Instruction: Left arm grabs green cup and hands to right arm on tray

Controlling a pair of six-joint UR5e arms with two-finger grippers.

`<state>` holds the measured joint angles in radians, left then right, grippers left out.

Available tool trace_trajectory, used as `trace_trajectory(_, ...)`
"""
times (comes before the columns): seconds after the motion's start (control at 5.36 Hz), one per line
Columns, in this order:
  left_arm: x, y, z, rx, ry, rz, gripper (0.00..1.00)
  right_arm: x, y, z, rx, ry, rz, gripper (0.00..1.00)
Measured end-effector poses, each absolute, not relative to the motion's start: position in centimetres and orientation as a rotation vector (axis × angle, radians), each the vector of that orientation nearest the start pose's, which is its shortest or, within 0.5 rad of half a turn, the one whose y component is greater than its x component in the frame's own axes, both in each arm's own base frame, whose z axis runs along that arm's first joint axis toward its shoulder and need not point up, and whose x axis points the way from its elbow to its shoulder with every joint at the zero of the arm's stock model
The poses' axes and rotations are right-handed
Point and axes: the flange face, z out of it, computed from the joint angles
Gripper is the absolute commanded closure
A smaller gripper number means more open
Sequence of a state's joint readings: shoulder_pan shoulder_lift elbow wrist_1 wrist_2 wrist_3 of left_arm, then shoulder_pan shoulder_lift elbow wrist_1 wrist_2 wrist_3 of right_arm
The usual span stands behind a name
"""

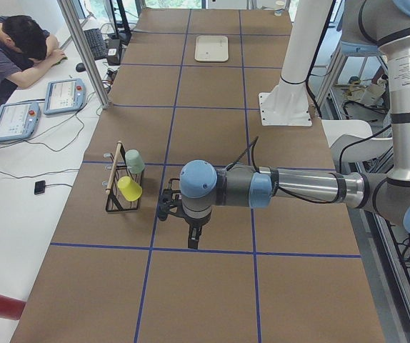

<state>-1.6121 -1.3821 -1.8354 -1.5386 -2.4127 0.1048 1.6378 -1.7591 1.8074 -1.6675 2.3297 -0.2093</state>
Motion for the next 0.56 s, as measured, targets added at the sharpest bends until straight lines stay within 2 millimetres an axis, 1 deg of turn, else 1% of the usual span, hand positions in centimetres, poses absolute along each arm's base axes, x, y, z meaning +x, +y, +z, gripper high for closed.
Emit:
trace_trajectory(0.19, -7.6, -41.1, 61.4, 0.099, 0.833, 0.077, 0.0, 9.2, -40.4, 63.6, 0.063, -0.757, -0.118, 0.0)
trace_trajectory(0.37, -7.6, -41.4, 61.5, 0.096, 0.831, 0.074, 0.0, 9.2, -40.8, 62.7, 0.084, -0.754, -0.125, 0.0)
trace_trajectory(0.56, -7.6, -41.9, 61.2, 0.102, 0.83, 0.073, 0.0, 9.3, -41.6, 61.3, 0.13, -0.748, -0.14, 0.0)
